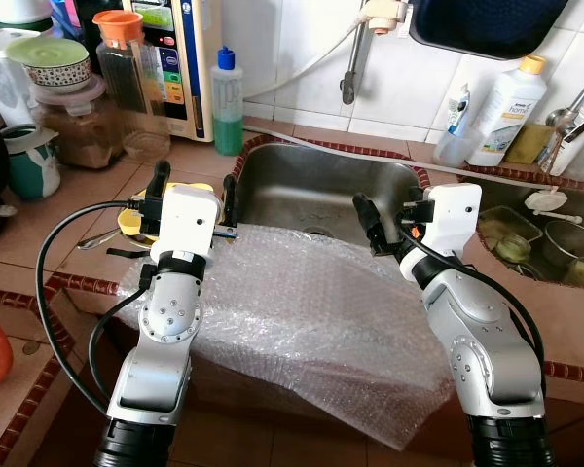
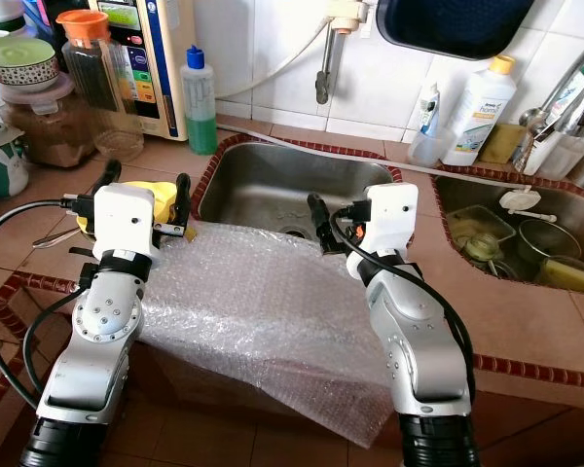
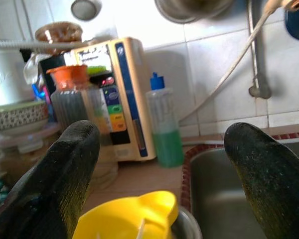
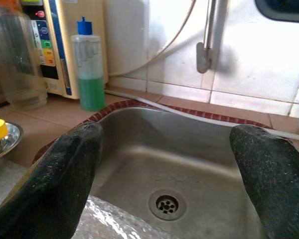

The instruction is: Kitchen organization

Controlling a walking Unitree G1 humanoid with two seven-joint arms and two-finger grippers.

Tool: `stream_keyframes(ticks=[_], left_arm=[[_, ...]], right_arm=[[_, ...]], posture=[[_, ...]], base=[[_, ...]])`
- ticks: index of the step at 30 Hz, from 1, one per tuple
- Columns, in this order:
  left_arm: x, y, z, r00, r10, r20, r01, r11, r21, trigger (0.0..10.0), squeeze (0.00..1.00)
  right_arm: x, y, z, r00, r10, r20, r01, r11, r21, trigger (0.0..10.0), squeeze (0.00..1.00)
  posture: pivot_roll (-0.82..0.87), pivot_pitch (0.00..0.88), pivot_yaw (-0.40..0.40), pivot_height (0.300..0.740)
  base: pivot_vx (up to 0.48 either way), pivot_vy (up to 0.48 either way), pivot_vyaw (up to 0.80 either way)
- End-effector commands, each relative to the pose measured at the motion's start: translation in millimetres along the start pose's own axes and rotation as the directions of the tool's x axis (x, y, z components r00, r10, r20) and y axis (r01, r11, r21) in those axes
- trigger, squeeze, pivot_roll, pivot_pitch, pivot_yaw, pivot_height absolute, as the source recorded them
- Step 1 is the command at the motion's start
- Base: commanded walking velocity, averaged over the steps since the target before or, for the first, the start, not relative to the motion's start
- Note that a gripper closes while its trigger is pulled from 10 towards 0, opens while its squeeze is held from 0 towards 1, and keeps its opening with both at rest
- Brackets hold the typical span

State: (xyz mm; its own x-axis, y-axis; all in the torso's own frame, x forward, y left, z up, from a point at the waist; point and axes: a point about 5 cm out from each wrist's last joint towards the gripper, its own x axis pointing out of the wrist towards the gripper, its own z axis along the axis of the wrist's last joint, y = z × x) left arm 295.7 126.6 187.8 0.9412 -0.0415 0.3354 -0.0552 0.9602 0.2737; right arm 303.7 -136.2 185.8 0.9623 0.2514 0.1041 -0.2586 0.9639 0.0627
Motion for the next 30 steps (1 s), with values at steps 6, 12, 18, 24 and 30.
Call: stream_keyframes(ticks=[6,12,18,24,30], left_arm=[[3.2,1.4,18.4,0.993,0.028,0.112,-0.039,0.995,0.096,10.0,0.0],[-11.5,17.1,-1.3,0.998,0.05,0.049,-0.056,0.99,0.133,10.0,0.0],[-26.0,21.9,-12.7,0.997,0.062,0.04,-0.068,0.984,0.164,10.0,0.0],[-33.1,18.3,-25.0,0.999,0.035,-0.005,-0.034,0.991,0.127,10.0,0.0],[-39.6,10.9,-40.9,0.998,-0.033,-0.062,0.037,0.997,0.069,10.0,0.0]], right_arm=[[-0.3,-7.7,1.7,0.999,-0.033,0.007,0.033,0.999,-0.001,10.0,0.0],[0.0,-6.6,2.0,1.0,0.0,0.002,0.0,1.0,-0.004,10.0,0.0],[-3.5,7.4,0.1,0.992,0.129,-0.013,-0.128,0.991,0.025,10.0,0.0],[-4.8,9.9,-0.8,0.99,0.139,-0.017,-0.139,0.99,0.017,10.0,0.0],[-5.9,12.2,-1.2,0.987,0.158,-0.027,-0.158,0.987,0.011,10.0,0.0]], posture=[[0.03,0.0,-0.069,0.74],[0.04,0.0,-0.077,0.74],[0.04,0.0,-0.077,0.74],[0.04,0.0,-0.079,0.74],[0.03,0.0,-0.082,0.74]], base=[[0.0,0.0,0.0],[0.0,0.0,0.0],[0.0,0.0,0.0],[0.0,0.0,0.0],[0.0,0.0,0.0]])
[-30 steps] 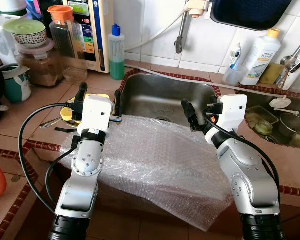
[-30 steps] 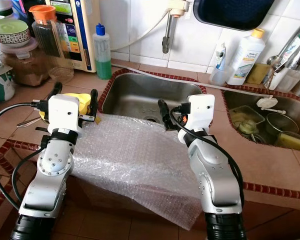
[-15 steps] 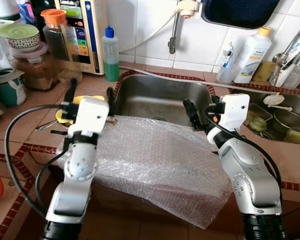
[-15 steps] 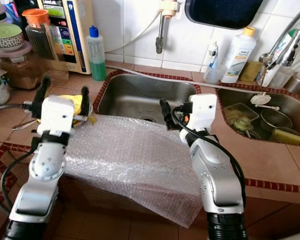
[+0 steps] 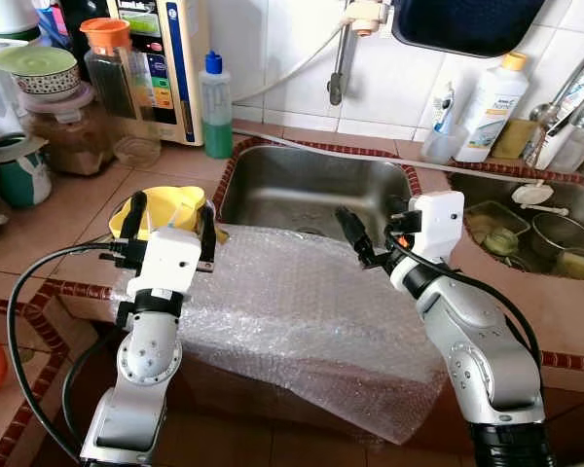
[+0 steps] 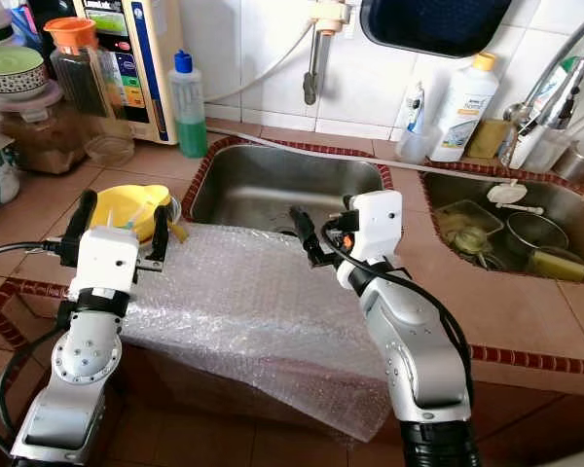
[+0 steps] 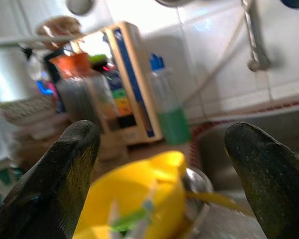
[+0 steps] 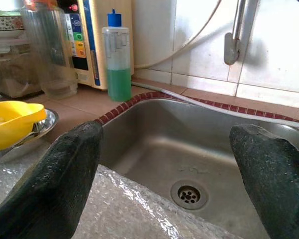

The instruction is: Kitchen organization

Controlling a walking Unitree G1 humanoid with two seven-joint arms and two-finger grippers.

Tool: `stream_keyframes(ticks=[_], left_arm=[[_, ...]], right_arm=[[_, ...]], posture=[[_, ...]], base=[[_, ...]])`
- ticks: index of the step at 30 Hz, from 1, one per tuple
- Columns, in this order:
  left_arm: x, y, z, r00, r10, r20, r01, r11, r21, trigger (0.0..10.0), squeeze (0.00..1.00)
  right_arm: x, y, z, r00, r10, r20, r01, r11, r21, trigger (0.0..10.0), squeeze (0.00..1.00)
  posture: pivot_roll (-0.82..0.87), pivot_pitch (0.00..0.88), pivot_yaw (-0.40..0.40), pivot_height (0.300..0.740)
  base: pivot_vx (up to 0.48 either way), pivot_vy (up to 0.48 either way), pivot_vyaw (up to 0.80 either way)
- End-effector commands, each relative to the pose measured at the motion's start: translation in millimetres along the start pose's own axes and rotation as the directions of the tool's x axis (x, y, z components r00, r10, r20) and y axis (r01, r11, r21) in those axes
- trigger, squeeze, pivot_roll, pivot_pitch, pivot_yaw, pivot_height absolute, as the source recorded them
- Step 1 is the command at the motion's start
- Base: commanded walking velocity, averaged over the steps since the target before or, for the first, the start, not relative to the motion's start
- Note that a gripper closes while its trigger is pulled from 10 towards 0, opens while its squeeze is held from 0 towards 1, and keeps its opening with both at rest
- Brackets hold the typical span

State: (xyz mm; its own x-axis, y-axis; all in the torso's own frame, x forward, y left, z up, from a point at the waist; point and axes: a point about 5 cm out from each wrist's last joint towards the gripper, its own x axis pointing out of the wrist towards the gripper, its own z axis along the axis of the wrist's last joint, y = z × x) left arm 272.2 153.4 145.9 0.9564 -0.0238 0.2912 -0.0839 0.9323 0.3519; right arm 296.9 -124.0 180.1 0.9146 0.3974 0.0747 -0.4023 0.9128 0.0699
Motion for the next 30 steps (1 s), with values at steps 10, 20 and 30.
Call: stream_keyframes(ticks=[10,20,30], left_arm=[[-7.2,-6.7,-16.8,0.994,-0.091,-0.066,0.09,0.996,-0.018,10.0,0.0],[0.1,7.0,-11.3,0.999,-0.027,-0.036,0.028,0.999,0.034,10.0,0.0],[9.2,14.3,5.6,0.999,-0.022,0.029,0.019,0.996,0.089,10.0,0.0]], right_arm=[[-2.7,1.1,3.3,1.0,0.021,-0.004,-0.021,1.0,-0.008,10.0,0.0],[-2.8,4.2,3.9,0.999,0.048,-0.008,-0.048,0.999,-0.013,10.0,0.0],[-2.0,5.8,4.0,0.999,0.051,-0.004,-0.051,0.999,-0.003,10.0,0.0]], posture=[[0.04,0.0,-0.088,0.74],[0.04,0.0,-0.091,0.74],[0.05,0.0,-0.089,0.74]], base=[[0.0,0.0,0.0],[0.0,0.0,0.0],[0.0,0.0,0.0]])
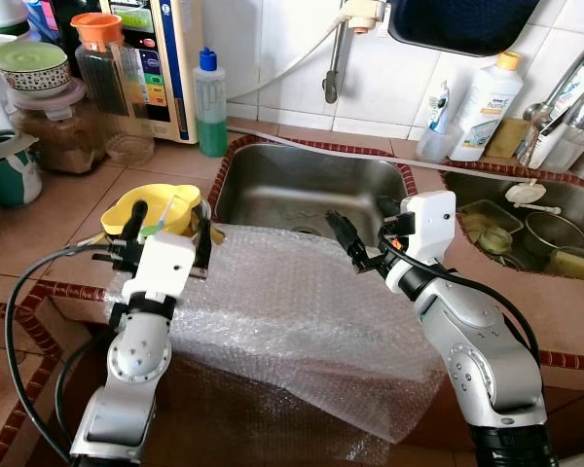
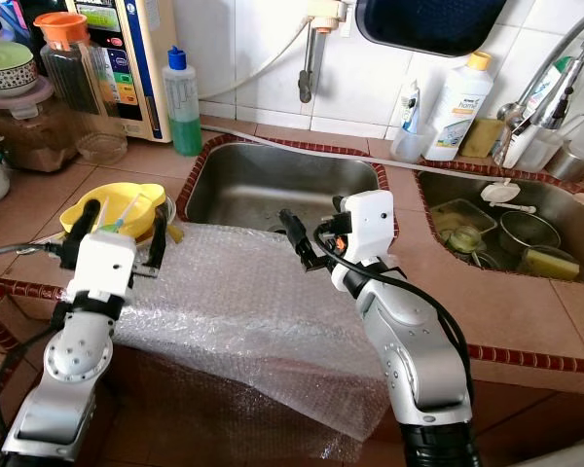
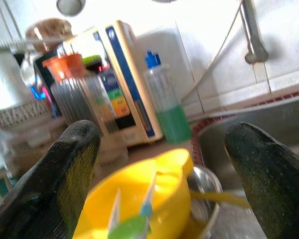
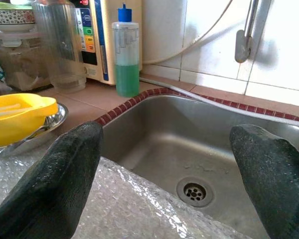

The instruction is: Kitchen organization

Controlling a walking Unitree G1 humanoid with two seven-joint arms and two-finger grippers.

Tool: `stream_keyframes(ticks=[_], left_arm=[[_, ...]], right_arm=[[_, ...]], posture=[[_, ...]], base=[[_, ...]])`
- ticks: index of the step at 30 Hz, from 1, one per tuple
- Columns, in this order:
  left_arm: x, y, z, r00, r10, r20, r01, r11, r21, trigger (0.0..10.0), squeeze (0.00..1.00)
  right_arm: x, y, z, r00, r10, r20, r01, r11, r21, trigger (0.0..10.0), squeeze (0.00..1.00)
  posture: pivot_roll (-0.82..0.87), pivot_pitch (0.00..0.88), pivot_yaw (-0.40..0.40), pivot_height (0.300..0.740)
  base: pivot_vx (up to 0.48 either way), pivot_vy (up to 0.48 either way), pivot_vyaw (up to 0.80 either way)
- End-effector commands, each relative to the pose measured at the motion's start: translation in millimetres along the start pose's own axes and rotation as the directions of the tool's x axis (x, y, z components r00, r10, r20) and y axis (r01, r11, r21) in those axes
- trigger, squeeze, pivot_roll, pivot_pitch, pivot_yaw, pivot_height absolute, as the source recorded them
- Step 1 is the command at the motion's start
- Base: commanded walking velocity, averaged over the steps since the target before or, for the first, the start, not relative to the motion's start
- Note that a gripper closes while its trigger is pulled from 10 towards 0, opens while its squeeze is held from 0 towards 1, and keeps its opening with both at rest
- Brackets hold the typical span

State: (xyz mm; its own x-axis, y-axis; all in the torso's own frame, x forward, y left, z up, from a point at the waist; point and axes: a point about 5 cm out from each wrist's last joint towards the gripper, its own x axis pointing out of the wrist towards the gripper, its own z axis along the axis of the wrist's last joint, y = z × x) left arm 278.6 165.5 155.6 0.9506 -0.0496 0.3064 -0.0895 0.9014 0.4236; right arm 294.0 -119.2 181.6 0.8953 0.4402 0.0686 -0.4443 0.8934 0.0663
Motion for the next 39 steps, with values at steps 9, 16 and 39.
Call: stream_keyframes(ticks=[9,16,39], left_arm=[[-13.8,8.7,-7.8,0.998,-0.042,-0.055,0.047,0.995,0.092,10.0,0.0],[-16.3,8.3,-11.6,0.995,-0.063,-0.071,0.071,0.991,0.113,10.0,0.0],[-7.7,3.2,-25.4,0.986,-0.122,-0.113,0.14,0.977,0.164,10.0,0.0]], right_arm=[[-1.5,4.2,2.4,0.999,0.038,-0.003,-0.038,0.999,0.022,10.0,0.0],[-11.6,23.4,-4.4,0.967,0.249,-0.063,-0.243,0.966,0.083,10.0,0.0],[-23.2,34.0,-9.0,0.919,0.375,-0.117,-0.365,0.925,0.104,10.0,0.0]], posture=[[0.06,0.0,-0.09,0.74],[0.05,0.0,-0.088,0.74],[0.04,0.0,-0.087,0.74]], base=[[0.0,0.0,0.0],[0.0,0.0,0.0],[0.0,0.0,0.13]])
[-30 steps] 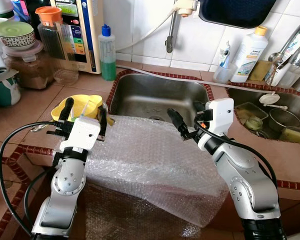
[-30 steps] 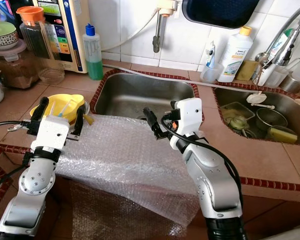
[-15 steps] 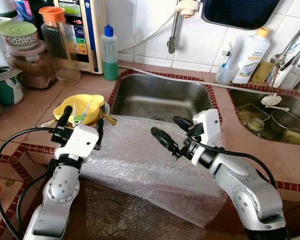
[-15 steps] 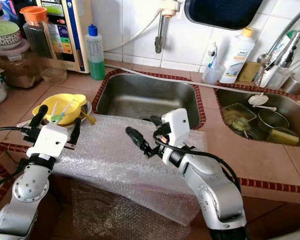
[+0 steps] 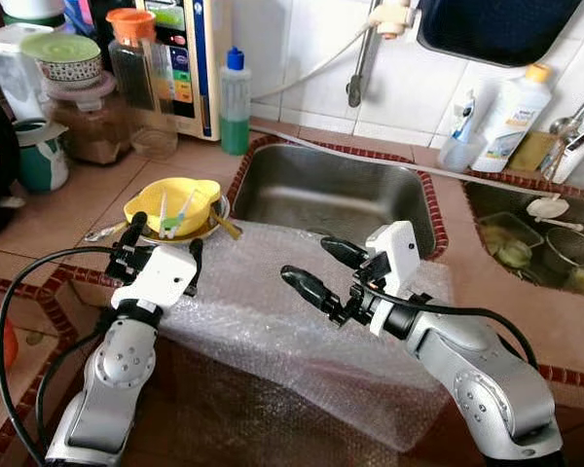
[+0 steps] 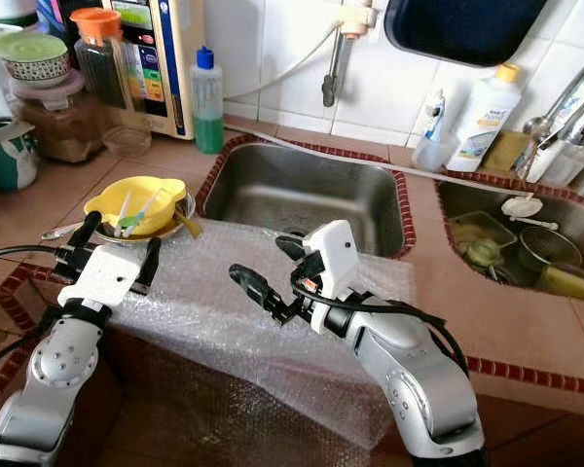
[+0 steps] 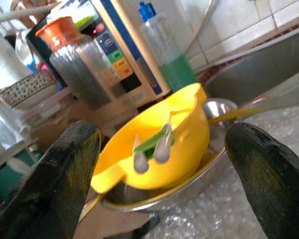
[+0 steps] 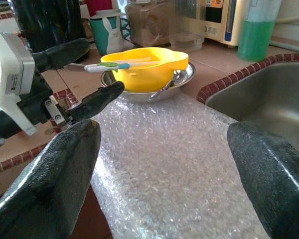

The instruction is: Kitchen organization

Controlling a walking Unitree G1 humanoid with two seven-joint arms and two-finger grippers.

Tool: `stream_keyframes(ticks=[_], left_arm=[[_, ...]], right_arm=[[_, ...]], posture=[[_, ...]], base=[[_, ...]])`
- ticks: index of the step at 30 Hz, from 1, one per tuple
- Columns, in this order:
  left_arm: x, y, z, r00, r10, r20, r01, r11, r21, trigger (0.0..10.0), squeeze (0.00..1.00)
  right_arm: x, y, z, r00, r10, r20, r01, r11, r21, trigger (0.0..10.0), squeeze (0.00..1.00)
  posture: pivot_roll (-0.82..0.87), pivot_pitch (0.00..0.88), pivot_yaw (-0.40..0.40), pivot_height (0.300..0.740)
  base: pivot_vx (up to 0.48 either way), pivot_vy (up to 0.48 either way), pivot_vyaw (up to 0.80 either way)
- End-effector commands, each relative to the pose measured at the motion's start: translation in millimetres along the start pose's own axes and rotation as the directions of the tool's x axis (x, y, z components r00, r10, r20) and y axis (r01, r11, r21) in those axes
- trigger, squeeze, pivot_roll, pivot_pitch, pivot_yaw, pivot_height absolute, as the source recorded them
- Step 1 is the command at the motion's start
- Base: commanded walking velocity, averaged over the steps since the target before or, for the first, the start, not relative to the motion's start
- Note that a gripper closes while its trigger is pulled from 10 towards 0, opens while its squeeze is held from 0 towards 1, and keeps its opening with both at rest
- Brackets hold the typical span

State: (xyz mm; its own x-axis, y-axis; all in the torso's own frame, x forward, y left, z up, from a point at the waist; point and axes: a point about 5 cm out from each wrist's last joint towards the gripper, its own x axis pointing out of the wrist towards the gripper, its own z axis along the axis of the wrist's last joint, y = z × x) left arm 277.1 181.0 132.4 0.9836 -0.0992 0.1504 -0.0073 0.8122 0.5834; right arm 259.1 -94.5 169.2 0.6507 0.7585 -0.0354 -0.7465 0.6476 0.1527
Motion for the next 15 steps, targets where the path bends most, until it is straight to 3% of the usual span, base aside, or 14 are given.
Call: stream_keyframes(ticks=[1,12,13,15], left_arm=[[2.4,-0.2,0.4,1.0,-0.008,0.01,0.008,1.0,0.017,10.0,0.0],[11.8,-0.3,-3.8,1.0,-0.027,0.004,0.027,0.999,0.03,10.0,0.0],[13.2,-1.3,-4.3,0.999,-0.034,0.005,0.034,0.999,0.027,9.5,0.0],[14.5,-2.9,-4.7,0.999,-0.043,0.006,0.043,0.999,0.023,4.8,0.0]], right_arm=[[-3.6,-0.9,3.9,1.0,-0.01,0.006,0.01,1.0,-0.012,10.0,0.0],[-3.7,1.8,3.0,1.0,-0.003,-0.003,0.003,1.0,-0.015,10.0,0.0],[-3.9,2.0,3.0,1.0,-0.003,-0.004,0.003,1.0,-0.017,10.0,0.0],[-4.0,2.3,2.9,1.0,-0.003,-0.005,0.002,1.0,-0.016,10.0,0.0]], posture=[[0.04,0.0,-0.089,0.74],[0.03,0.0,-0.084,0.74],[0.03,0.0,-0.083,0.74],[0.03,0.0,-0.082,0.74]], base=[[0.0,0.0,0.0],[0.0,0.0,0.0],[0.0,0.0,0.0],[0.0,0.0,0.0]])
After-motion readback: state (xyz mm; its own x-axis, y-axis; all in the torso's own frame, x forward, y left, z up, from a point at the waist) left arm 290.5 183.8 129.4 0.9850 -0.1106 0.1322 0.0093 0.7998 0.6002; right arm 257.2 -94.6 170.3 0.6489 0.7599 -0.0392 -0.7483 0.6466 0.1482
